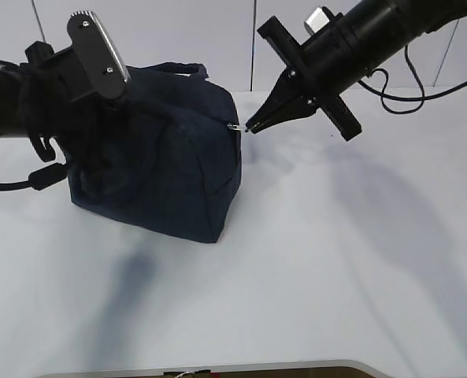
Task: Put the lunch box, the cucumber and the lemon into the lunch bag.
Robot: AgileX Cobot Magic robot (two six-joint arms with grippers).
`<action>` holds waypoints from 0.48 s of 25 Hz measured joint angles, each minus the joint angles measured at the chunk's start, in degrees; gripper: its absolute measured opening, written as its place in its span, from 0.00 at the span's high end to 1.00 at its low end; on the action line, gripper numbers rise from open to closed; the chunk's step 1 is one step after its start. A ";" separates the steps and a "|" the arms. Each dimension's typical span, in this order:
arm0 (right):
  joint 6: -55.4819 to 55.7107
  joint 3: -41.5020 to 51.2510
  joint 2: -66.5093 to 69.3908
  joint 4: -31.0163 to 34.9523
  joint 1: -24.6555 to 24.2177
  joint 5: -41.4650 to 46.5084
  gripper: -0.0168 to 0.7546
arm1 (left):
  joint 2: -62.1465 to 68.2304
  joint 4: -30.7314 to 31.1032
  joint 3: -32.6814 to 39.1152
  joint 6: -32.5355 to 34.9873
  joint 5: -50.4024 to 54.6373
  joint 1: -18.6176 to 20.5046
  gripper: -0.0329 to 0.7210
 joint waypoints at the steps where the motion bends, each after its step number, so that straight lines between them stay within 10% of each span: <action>1: -0.12 0.00 0.29 0.00 0.00 0.00 0.97 | -0.01 -0.33 0.00 0.00 -0.14 0.00 0.97; 12: -2.38 0.00 3.68 0.11 -0.12 0.03 0.97 | -0.01 -2.32 0.00 0.00 -1.45 0.10 0.97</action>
